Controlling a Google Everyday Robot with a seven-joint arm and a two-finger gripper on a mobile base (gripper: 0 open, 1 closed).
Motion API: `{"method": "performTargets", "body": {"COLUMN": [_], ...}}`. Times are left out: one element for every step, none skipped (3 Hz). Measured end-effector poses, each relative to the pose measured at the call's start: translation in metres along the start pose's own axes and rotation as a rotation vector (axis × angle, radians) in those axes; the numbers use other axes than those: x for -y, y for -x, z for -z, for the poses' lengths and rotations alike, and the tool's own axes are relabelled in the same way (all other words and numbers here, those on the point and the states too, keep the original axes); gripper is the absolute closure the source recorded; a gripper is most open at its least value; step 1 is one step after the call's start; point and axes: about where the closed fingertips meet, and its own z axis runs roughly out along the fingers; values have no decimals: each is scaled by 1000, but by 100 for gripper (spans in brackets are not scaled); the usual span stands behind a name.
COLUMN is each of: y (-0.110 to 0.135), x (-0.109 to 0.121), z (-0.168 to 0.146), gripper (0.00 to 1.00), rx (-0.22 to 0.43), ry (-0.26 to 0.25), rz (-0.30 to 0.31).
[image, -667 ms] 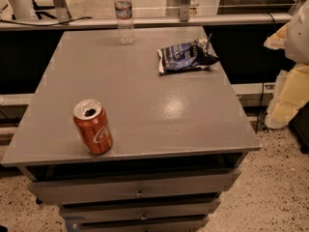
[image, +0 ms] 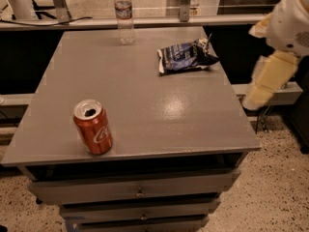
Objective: Knock water bottle over
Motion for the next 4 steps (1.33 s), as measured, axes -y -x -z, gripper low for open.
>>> {"method": "performTargets", "body": {"y": [56, 104, 104, 107], "x": [55, 110, 110, 112], "z": [-27, -51, -51, -54], "gripper": [0, 0, 0, 0], "rx": [174, 351, 351, 363], "ry": [-55, -95, -95, -104], "rz": [-7, -22, -22, -43]}}
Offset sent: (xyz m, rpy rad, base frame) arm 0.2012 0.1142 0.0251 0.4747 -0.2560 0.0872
